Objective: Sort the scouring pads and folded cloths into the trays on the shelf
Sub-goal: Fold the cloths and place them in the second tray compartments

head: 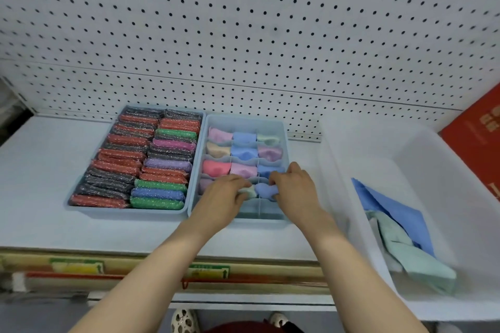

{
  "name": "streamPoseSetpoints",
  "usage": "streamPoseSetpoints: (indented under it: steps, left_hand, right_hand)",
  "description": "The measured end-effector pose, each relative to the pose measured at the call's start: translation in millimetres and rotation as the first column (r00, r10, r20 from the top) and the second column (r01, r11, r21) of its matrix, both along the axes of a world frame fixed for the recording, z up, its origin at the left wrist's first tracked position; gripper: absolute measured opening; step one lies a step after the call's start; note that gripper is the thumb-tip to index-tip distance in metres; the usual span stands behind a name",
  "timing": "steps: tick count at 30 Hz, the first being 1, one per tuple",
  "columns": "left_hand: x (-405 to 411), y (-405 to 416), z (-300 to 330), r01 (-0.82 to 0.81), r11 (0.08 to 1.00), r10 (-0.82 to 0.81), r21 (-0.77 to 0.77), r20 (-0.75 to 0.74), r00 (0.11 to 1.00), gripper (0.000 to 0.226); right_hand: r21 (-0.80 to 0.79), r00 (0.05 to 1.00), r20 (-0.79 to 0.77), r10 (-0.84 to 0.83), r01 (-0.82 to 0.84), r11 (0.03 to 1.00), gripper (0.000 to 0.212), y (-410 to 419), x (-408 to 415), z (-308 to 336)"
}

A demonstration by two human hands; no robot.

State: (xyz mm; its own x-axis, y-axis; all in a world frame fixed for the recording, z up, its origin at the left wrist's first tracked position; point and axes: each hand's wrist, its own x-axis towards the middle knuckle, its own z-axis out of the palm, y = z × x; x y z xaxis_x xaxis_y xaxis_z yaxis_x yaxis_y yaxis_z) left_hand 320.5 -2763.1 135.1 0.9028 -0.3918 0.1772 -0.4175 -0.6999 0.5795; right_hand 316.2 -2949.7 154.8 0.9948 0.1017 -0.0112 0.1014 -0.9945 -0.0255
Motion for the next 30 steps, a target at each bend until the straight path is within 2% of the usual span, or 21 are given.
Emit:
streamPoseSetpoints:
  steps: [4,6,9,13,15,17,19,22,24,26,28,30]
  left_hand:
    - [4.4,1.6,-5.9,0.01,1.0,-0.009,0.027,-0.03,0.999,0.029]
    - [4.6,1.8,-6.9,0.001,1.0,0.0,0.032,-0.041,0.999,0.029]
    - [4.2,2.0,-8.3,-0.008,1.0,0.009,0.028,-0.041,0.999,0.031]
    - [3.7,2.9,-7.6,-0.014,0.999,0.016,0.039,-0.058,0.998,0.031]
    - [3.5,3.6,-5.6,-0.02,0.998,0.024,0.058,-0.062,0.998,0.031]
    - [4.6,2.6,-1.1,-0.02,0.995,0.028,0.095,-0.084,0.996,0.031]
    - [7.4,-3.0,7.0,-0.026,0.992,0.041,0.126,-0.122,0.992,0.03]
    - [13.0,-27.3,23.0,-0.04,0.996,0.049,0.079,-0.117,0.992,0.026]
    - [17.0,-52.4,33.5,-0.049,0.999,0.051,0.019,-0.117,0.992,0.023]
    - [18.2,-80.4,45.5,-0.037,0.998,0.031,-0.053,-0.123,0.992,0.022]
    - [18.1,-106.2,54.8,0.003,0.993,-0.014,-0.118,-0.094,0.995,0.021]
    - [17.2,-126.1,61.2,0.034,0.99,-0.045,-0.139,-0.079,0.996,0.02]
  right_hand:
    - [-0.17,0.998,-0.055,0.036,-0.045,0.984,0.03,6.5,5.7,7.6]
    - [-0.148,0.996,-0.087,0.033,-0.046,0.988,0.032,10.4,6.2,10.8]
    - [-0.158,0.999,-0.03,0.043,-0.047,0.986,0.039,7.9,10.4,-3.9]
    - [-0.189,0.998,-0.031,0.063,-0.068,0.98,0.03,11.0,13.6,-1.0]
    - [-0.107,0.995,-0.071,0.075,-0.083,0.991,0.012,11.4,11.0,13.2]
    - [0.122,0.986,-0.166,0.023,-0.003,0.993,0.023,-0.7,2.9,31.4]
    - [0.306,0.989,-0.141,-0.051,0.093,0.947,0.029,-23.0,-4.9,57.4]
    - [0.329,0.968,-0.051,-0.247,0.25,0.911,0.023,-83.2,-11.9,83.6]
    - [0.308,0.904,-0.042,-0.426,0.418,0.855,0.021,-132.4,-17.6,84.0]
    - [0.198,0.844,-0.126,-0.521,0.537,0.82,0.025,-173.6,-22.9,68.1]
    - [0.009,0.797,-0.272,-0.539,0.562,0.827,0.034,-196.5,-26.6,44.4]
    - [-0.098,0.773,-0.343,-0.534,0.536,0.839,0.027,-206.4,-27.4,24.4]
